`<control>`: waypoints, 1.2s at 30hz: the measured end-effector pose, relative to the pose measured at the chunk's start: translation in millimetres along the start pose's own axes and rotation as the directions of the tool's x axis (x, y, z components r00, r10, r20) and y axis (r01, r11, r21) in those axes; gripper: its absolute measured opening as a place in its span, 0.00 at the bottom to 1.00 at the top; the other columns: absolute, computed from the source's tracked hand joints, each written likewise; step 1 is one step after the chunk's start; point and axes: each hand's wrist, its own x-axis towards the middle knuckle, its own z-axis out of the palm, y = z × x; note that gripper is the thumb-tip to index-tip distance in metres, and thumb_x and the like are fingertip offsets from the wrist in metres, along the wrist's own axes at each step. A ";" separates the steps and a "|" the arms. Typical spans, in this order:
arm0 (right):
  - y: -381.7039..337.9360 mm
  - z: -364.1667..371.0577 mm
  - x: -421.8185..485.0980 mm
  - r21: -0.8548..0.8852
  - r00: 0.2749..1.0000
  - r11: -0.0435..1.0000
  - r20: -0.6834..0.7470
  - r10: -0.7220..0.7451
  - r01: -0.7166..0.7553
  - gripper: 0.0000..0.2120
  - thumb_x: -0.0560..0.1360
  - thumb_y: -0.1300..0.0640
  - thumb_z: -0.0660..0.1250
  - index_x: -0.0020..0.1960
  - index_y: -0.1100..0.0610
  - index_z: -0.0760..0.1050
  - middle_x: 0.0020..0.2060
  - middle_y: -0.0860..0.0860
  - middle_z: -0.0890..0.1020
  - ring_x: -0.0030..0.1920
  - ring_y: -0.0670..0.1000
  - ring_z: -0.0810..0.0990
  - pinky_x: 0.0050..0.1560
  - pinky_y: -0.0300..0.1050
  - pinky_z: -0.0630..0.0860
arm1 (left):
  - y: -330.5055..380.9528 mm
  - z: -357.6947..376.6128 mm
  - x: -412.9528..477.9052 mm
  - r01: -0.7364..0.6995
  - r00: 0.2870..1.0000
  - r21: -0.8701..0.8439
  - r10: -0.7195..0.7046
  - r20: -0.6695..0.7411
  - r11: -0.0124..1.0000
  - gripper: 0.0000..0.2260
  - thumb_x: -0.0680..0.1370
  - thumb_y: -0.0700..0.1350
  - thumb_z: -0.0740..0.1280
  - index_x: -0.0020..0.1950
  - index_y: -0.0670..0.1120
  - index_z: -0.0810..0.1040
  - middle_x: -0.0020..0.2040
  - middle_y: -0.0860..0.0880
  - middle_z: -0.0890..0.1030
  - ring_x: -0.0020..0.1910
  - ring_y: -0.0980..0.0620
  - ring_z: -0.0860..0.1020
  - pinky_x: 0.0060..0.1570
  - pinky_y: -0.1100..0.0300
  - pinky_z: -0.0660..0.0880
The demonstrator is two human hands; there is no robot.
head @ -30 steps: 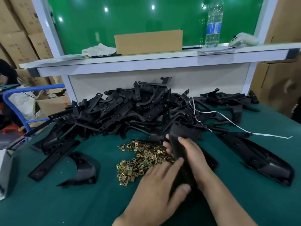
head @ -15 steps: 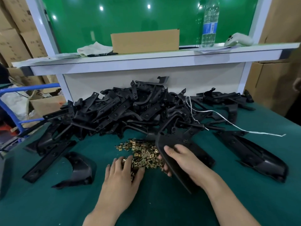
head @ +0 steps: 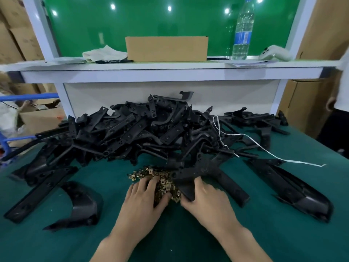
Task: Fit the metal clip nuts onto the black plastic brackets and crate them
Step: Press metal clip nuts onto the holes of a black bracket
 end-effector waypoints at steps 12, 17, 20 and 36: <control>-0.3 2.0 -6.7 -0.275 0.959 0.945 -0.169 -0.228 0.176 0.25 0.58 0.39 0.81 0.45 0.53 0.79 0.33 0.48 0.80 0.30 0.51 0.81 0.30 0.46 0.76 | 34.1 -28.4 -17.6 0.076 0.993 -0.639 -0.117 -0.022 0.765 0.10 0.76 0.62 0.66 0.44 0.57 0.77 0.38 0.60 0.80 0.38 0.62 0.76 0.38 0.68 0.70; 26.4 -8.8 -5.1 -0.301 0.940 0.919 -0.147 -0.308 0.254 0.26 0.53 0.48 0.82 0.47 0.54 0.79 0.37 0.49 0.79 0.38 0.55 0.80 0.46 0.50 0.75 | 61.2 -27.4 -31.2 0.118 0.993 -0.808 -0.063 0.100 0.577 0.11 0.77 0.58 0.68 0.40 0.53 0.75 0.27 0.58 0.74 0.26 0.62 0.69 0.29 0.70 0.65; 37.3 -13.8 -1.2 -0.273 0.933 0.927 -0.181 -0.311 0.256 0.27 0.54 0.53 0.80 0.51 0.54 0.77 0.42 0.51 0.79 0.44 0.58 0.81 0.62 0.56 0.66 | 68.2 -28.3 -34.9 0.123 0.992 -0.854 -0.031 0.124 0.505 0.11 0.76 0.57 0.68 0.40 0.53 0.74 0.28 0.55 0.74 0.27 0.61 0.70 0.29 0.69 0.66; 41.5 -27.4 7.3 0.795 0.815 -0.567 0.466 0.345 -0.215 0.24 0.82 0.42 0.57 0.70 0.56 0.74 0.51 0.55 0.86 0.45 0.55 0.86 0.43 0.47 0.83 | 63.3 -18.2 -33.5 0.063 0.994 -0.836 0.040 0.101 0.545 0.14 0.74 0.64 0.64 0.41 0.54 0.73 0.30 0.53 0.73 0.30 0.58 0.70 0.30 0.66 0.66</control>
